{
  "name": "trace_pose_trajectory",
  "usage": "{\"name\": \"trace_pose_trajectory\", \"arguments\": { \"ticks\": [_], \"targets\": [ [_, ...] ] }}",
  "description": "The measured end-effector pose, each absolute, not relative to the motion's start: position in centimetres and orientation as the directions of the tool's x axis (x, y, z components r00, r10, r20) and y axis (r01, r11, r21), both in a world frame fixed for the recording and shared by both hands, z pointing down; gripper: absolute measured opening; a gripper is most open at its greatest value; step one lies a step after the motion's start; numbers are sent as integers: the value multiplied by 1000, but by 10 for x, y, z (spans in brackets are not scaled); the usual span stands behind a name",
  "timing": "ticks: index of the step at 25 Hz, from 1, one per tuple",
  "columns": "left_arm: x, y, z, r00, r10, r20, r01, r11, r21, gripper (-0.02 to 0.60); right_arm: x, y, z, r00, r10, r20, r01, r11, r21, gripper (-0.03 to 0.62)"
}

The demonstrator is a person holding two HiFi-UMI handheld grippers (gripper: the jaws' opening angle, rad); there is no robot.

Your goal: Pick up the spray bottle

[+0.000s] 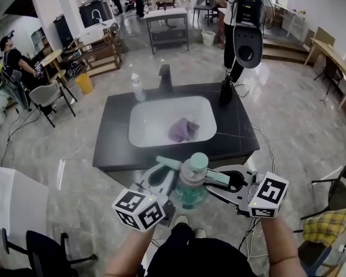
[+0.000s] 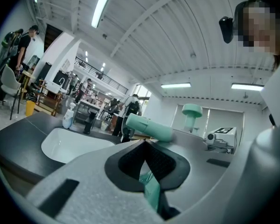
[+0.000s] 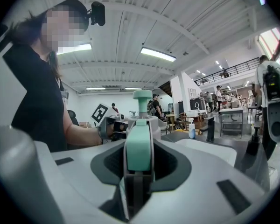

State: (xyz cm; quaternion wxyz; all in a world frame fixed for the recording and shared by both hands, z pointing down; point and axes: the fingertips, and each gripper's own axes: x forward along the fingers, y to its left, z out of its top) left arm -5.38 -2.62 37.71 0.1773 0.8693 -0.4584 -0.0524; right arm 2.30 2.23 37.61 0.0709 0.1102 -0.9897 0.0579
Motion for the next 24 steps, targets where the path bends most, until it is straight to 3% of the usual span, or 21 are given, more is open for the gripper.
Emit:
{"name": "trace_pose_trajectory", "arguments": {
  "ticks": [24],
  "targets": [
    [-54,-10,378,570,-821,42,-769,-515,379,5,24,35,376,-962,-215,165,-228,971,-65,104]
  ]
}}
